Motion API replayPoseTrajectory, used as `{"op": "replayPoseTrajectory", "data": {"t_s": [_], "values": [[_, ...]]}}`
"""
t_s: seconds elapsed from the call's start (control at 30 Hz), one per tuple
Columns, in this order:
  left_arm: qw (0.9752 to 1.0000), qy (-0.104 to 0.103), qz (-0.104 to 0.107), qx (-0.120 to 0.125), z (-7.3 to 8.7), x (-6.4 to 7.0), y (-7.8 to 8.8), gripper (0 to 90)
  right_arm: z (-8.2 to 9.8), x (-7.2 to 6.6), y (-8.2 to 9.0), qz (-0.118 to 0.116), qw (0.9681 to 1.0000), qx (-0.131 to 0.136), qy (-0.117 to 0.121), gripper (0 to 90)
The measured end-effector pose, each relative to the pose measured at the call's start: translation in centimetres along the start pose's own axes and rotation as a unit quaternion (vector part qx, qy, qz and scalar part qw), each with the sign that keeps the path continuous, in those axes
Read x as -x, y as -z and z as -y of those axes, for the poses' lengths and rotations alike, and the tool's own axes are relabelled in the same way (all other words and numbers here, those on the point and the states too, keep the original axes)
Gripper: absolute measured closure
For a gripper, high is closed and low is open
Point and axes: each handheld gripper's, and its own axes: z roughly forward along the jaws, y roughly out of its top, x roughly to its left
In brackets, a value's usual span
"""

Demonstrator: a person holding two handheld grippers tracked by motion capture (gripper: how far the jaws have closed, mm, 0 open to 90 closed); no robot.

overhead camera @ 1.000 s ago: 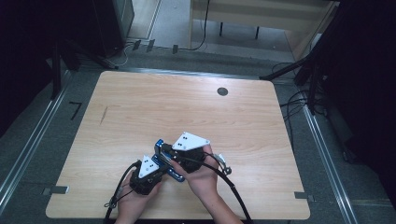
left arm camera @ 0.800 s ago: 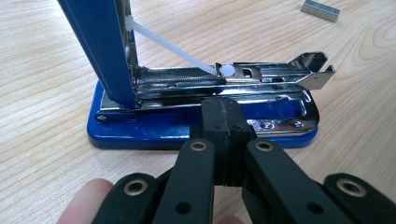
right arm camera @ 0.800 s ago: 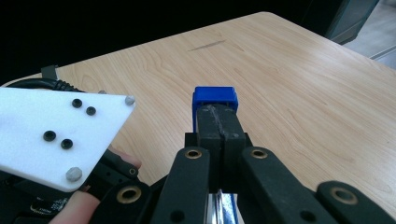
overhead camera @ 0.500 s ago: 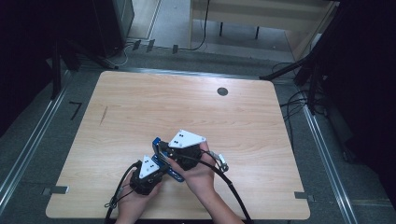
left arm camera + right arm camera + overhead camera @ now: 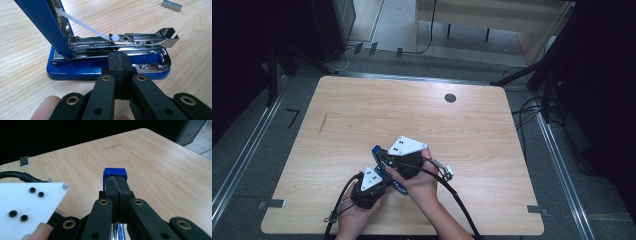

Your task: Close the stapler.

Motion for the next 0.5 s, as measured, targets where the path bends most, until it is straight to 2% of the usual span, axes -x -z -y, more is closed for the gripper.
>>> {"op": "replayPoseTrajectory", "data": {"t_s": [0.5], "values": [[1.0,0.0,0.0,0.001,0.0,0.0,-0.01,90.0,-0.38,0.44,-0.89,-0.009,1.0,0.001,0.001,90.0]]}}
